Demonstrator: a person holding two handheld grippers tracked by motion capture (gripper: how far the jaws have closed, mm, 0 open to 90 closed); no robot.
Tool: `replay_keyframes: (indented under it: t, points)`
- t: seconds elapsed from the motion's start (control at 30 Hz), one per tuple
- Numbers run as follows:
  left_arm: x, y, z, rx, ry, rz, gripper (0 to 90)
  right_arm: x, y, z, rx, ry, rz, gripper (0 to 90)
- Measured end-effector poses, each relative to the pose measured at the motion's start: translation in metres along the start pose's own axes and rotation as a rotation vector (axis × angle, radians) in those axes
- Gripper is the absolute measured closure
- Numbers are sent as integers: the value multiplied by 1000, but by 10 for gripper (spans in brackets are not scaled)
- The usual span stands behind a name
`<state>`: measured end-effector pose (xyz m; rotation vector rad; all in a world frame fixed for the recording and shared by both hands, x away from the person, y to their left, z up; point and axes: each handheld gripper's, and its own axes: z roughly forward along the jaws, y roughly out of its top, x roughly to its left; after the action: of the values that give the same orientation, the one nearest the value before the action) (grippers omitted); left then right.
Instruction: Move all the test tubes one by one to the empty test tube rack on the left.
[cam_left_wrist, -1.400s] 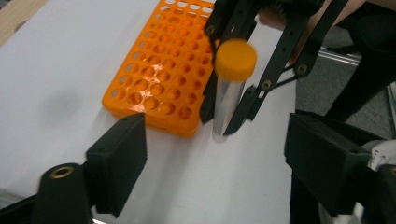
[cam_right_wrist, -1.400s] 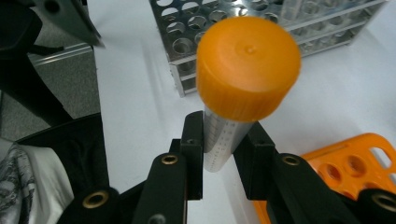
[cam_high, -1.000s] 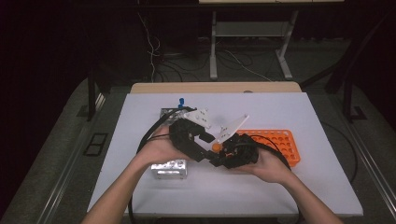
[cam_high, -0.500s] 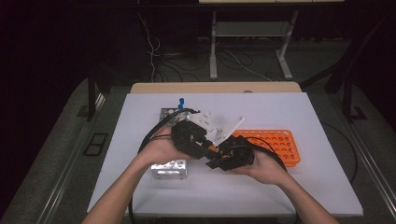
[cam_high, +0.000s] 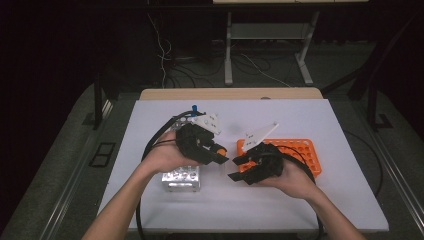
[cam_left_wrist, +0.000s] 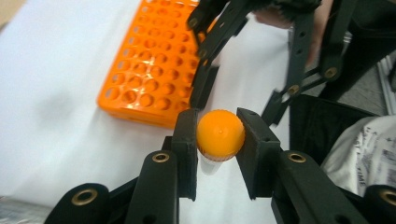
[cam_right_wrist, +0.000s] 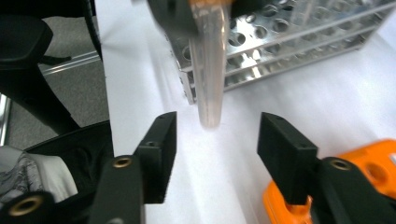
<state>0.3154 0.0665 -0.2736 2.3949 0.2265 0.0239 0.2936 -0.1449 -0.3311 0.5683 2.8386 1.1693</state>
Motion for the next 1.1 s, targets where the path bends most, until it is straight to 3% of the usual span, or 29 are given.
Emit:
replay_keyframes:
  t: [0.13, 0.33, 0.4, 0.43, 0.67, 1.1]
  points:
    - [6, -3, -8, -11, 30, -10, 690, -3, -9, -8, -21, -22, 40, 333]
    - [17, -7, -19, -16, 73, -35, 690, -6, -19, -19, -43, -57, 107, 99]
    - [20, -8, -22, -21, 84, -43, 691, -7, -23, -24, -68, -54, 118, 84]
    - [22, -9, -23, -24, 94, -50, 690, -7, -24, -26, -74, -61, 122, 0]
    - [35, -17, -29, -26, 140, -87, 691, -9, -37, -38, -91, -76, 131, 2]
    - [56, -40, -35, -22, 226, -150, 691, -12, -56, -39, -85, -81, 154, 3]
